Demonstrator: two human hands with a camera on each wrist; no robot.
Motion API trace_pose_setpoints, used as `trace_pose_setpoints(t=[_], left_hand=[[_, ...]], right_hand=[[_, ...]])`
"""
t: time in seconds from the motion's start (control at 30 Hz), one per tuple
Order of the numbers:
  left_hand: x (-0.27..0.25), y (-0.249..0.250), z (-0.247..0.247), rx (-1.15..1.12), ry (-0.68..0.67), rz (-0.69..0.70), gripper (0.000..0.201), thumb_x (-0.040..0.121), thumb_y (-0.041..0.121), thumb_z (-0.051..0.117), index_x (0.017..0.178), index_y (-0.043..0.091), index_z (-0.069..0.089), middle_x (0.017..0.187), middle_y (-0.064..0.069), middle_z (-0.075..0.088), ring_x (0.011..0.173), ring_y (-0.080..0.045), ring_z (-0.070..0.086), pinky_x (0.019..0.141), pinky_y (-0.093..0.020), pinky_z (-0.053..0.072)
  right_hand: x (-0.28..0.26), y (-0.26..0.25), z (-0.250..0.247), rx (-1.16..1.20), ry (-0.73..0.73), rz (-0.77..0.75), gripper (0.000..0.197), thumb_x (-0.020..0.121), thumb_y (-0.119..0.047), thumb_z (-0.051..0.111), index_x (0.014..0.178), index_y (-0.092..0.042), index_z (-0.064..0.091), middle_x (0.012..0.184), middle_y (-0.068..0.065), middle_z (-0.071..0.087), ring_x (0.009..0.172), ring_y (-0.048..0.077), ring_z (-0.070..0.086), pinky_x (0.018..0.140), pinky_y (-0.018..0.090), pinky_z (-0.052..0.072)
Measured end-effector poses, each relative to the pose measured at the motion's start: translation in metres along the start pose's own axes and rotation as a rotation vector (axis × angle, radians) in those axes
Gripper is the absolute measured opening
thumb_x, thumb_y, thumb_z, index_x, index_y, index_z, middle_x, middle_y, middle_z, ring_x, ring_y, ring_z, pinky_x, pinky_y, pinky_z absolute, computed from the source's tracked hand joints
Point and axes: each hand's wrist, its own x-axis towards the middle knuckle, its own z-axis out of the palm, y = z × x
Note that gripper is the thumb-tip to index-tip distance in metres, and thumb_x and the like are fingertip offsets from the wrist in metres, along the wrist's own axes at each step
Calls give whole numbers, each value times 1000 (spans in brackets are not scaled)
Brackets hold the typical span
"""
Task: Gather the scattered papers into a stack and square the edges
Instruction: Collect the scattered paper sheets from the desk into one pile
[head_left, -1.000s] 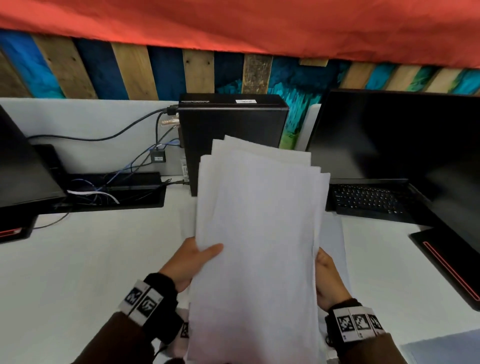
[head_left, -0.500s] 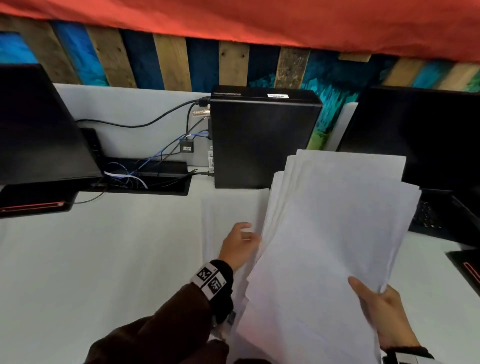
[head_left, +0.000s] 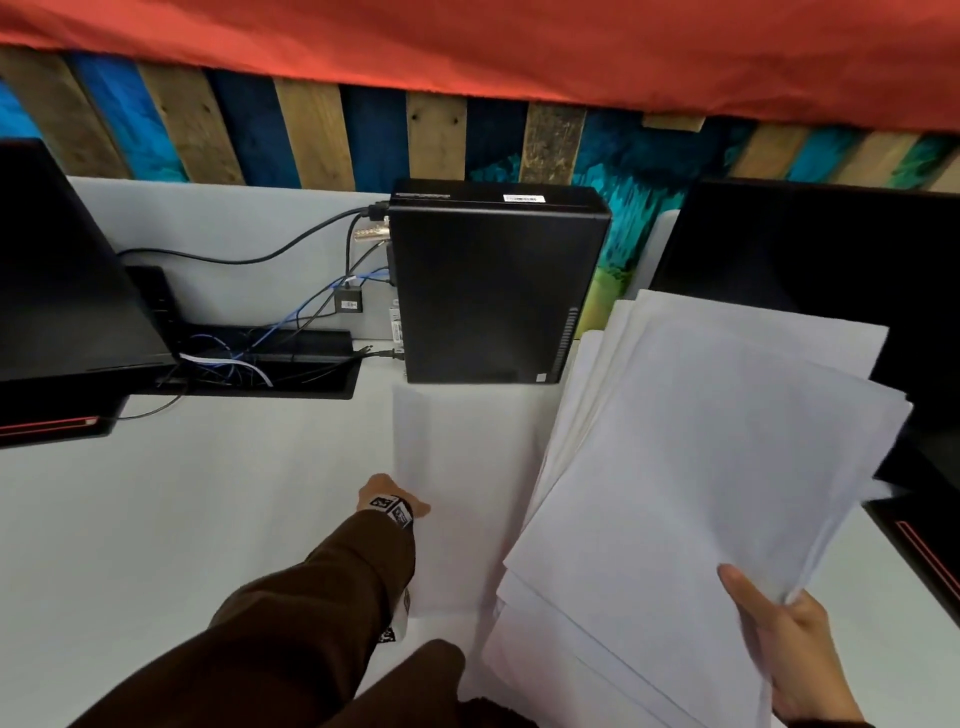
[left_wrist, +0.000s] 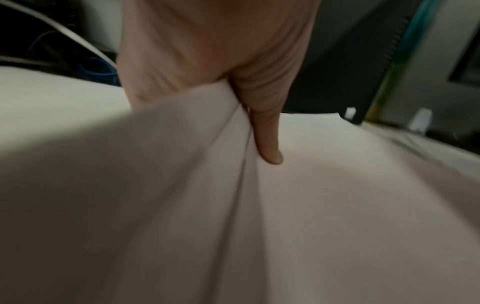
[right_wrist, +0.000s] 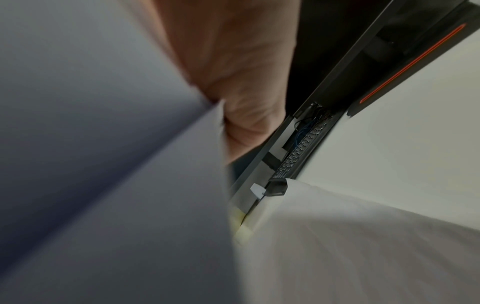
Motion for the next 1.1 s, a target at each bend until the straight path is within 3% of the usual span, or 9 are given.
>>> trace_pose_setpoints(t=[0.23, 0.37, 0.5, 0.67, 0.73, 0.83, 0.93, 1.0, 1.1], left_hand=[[-26, -17, -16, -261, -19, 251, 32, 91, 12, 53, 115, -6, 63, 92, -18, 65, 82, -29, 60, 74, -37, 48], [-69, -37, -53, -657, -294, 381, 18, 92, 6, 57, 108, 0, 65, 80, -6, 75, 69, -19, 70, 60, -27, 54], [-105, -39, -84, -888, -550, 460, 70, 48, 34, 93, 107, 4, 71, 104, -17, 76, 90, -28, 74, 67, -33, 60], [-115, -43, -97, -1216, -587, 302, 51, 85, 57, 53, 111, 16, 69, 106, -11, 76, 92, -23, 74, 78, -40, 56], [-112, -48, -99, -1178, -575, 326, 70, 67, 67, 65, 113, 14, 68, 110, -12, 75, 99, -24, 72, 81, -40, 56], [-110, -52, -92, -963, -408, 413, 83, 43, 42, 93, 112, 3, 67, 110, -18, 73, 98, -32, 72, 78, -37, 60], [-111, -56, -85, -936, -278, 432, 33, 74, 11, 76, 105, 6, 68, 100, -14, 76, 88, -30, 73, 70, -34, 61], [-112, -63, -84, -947, -248, 430, 22, 81, -1, 64, 101, 9, 67, 89, -8, 79, 77, -26, 74, 60, -28, 61], [-111, -80, -87, -961, -166, 418, 24, 85, -7, 61, 100, 12, 67, 96, -6, 76, 78, -24, 72, 59, -27, 61]], right_hand=[[6, -3, 40, -28, -166, 77, 19, 89, -10, 60, 105, -3, 68, 92, 10, 78, 85, 27, 74, 82, 40, 56], [9, -7, 82, 2, -315, 150, 27, 90, -13, 59, 115, -5, 65, 110, 15, 73, 103, 31, 68, 93, 45, 53], [11, -16, 119, -7, -467, 208, 31, 91, -15, 59, 120, -4, 63, 115, 18, 70, 106, 32, 66, 91, 44, 54], [9, -12, 140, -50, -530, 177, 31, 90, -11, 60, 119, 1, 63, 113, 22, 70, 97, 31, 69, 83, 41, 58], [9, -10, 146, -77, -526, 159, 32, 89, -10, 61, 118, 3, 62, 112, 23, 70, 93, 29, 70, 83, 41, 57], [9, -4, 154, -97, -530, 140, 33, 89, -10, 62, 119, 2, 62, 114, 22, 69, 100, 33, 68, 93, 48, 53], [6, 1, 160, -80, -564, 124, 34, 88, -10, 63, 121, 0, 61, 117, 21, 68, 105, 33, 66, 95, 47, 52], [10, 5, 153, -98, -577, 109, 32, 88, -14, 65, 120, -7, 63, 109, 8, 73, 97, 23, 70, 86, 39, 57], [36, 19, 103, -348, -256, 37, 31, 82, -26, 71, 111, -18, 64, 101, 3, 69, 85, 17, 66, 76, 35, 55]])
